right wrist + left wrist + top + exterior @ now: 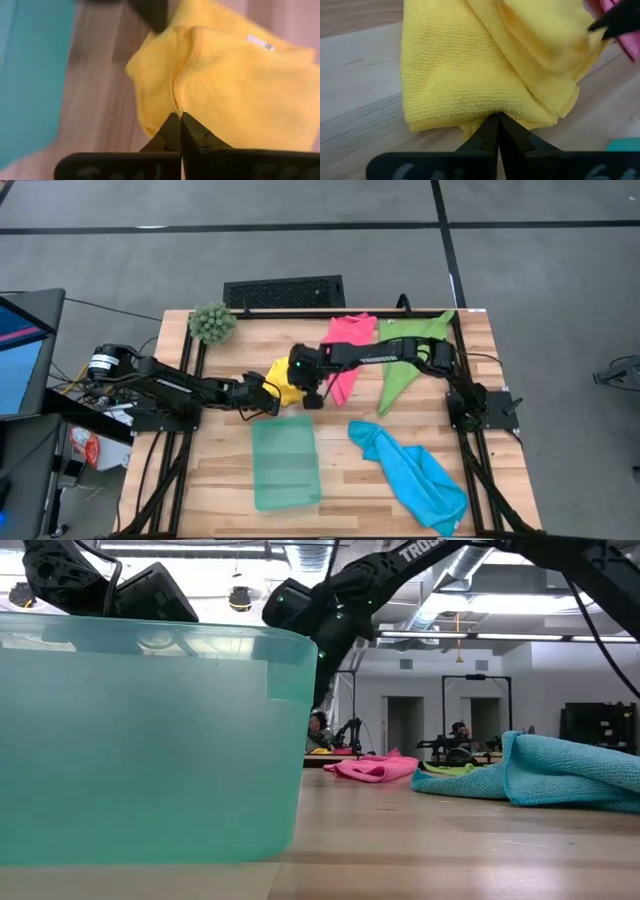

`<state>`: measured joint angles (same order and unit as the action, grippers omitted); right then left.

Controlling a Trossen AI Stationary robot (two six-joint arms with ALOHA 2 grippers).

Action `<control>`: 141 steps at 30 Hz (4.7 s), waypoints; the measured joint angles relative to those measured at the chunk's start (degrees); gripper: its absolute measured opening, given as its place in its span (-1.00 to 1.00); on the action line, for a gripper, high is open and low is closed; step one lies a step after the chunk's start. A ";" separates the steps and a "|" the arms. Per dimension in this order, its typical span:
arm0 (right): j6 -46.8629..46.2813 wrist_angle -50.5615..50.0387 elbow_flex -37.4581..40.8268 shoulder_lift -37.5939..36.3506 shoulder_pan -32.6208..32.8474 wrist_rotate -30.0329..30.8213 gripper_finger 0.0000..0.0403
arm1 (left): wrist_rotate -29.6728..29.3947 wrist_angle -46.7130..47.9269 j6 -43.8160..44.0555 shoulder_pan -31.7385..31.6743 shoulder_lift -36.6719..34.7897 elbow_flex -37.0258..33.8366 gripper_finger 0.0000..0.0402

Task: Fold microfiber towels
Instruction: Fold the yellow towel

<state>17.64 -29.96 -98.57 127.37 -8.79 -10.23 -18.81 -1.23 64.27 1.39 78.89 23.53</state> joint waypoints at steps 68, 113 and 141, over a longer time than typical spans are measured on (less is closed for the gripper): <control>-0.80 -1.48 1.78 0.13 0.98 5.98 -0.93 | -1.01 -2.85 0.31 0.00 0.00 -0.04 -1.00; -11.64 0.63 -3.29 0.58 -3.31 -6.65 -0.93 | -9.00 11.97 -4.56 -0.55 -20.02 -3.58 -1.00; -16.32 8.30 -3.29 0.58 -1.95 -9.20 -0.91 | -0.43 -22.05 -5.94 -1.51 3.27 -10.36 -1.00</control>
<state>1.32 -21.66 -101.86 127.95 -10.74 -19.43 -19.24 -23.28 58.33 -0.12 82.17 13.17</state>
